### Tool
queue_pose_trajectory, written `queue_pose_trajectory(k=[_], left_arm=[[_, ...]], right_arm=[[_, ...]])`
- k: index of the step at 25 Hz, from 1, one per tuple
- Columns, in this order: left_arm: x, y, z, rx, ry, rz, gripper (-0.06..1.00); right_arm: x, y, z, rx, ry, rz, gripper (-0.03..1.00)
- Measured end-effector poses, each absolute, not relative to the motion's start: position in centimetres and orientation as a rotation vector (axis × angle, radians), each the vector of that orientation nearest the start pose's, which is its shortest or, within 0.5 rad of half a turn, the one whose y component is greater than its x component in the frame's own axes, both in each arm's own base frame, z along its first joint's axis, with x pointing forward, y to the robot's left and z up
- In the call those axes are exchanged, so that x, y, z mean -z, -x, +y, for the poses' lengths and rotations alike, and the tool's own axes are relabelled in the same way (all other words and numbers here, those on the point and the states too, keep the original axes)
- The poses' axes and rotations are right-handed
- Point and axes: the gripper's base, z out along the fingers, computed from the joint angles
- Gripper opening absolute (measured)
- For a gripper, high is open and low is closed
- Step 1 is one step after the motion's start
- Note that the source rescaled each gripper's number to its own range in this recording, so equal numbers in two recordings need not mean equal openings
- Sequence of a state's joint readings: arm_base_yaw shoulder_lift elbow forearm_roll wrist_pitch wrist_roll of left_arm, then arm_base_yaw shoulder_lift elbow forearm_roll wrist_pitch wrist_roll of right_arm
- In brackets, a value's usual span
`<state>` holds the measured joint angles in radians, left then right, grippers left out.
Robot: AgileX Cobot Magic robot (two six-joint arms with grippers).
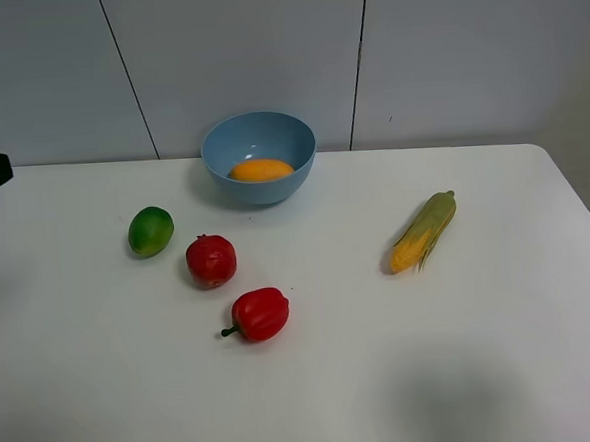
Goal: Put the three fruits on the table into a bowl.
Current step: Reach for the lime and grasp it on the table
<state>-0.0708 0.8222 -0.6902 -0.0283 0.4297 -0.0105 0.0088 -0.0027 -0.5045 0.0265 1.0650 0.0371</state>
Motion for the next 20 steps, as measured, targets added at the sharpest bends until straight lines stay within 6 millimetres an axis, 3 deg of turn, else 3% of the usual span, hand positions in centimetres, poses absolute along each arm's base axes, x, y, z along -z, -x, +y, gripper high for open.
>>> queue_pose_trajectory(k=[8,16,20], left_arm=[[-27.1,-23.9,-1.9,0.109,0.008,2.183,1.0],[-21.7,-27.4,-2.0,0.082,-0.007,2.317,1.0],[-20.2,-29.0,-2.4,0.08,-0.021,2.361,1.0]], right_arm=[[-27.8,0.6,0.2,-0.06,-0.028,2.041,0.42],[-27.8,0.6,0.2,-0.06,-0.028,2.041,0.42],[-27.8,0.6,0.2,-0.06,-0.028,2.041,0.42]])
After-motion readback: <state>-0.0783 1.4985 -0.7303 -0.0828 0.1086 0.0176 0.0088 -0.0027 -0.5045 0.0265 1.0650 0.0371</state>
